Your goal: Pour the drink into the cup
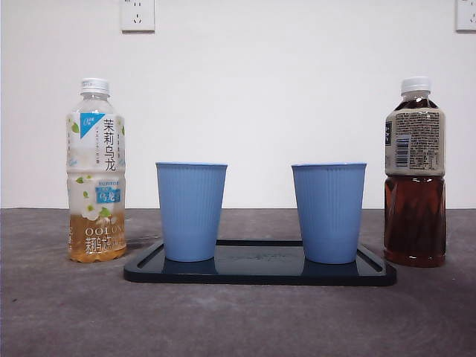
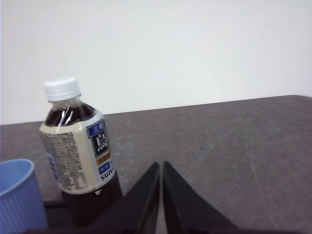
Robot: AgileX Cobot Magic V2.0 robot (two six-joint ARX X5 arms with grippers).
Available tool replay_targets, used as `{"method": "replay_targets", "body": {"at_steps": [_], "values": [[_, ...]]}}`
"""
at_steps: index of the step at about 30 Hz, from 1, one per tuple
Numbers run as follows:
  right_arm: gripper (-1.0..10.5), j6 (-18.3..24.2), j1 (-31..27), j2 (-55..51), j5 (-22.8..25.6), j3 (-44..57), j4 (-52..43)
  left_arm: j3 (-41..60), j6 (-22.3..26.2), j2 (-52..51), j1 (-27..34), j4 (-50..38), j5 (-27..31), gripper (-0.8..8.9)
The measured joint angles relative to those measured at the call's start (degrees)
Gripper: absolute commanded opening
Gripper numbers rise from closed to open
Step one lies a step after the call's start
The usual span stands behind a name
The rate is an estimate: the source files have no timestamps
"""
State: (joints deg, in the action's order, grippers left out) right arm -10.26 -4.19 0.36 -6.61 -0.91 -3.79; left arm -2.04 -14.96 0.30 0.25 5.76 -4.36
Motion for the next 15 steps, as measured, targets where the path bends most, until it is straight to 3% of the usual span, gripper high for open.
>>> {"method": "replay_targets", "body": {"at_steps": [10, 15], "values": [[0.1, -2.69, 0.00, 0.00, -1.11, 0.00, -2.86, 0.02, -1.42, 0.00, 0.00, 0.00, 0.00, 0.07], [0.1, -7.04, 0.00, 0.00, 1.79, -0.02, -2.40, -0.07, -5.81, 0.00, 0.00, -0.11, 0.00, 0.08]]}}
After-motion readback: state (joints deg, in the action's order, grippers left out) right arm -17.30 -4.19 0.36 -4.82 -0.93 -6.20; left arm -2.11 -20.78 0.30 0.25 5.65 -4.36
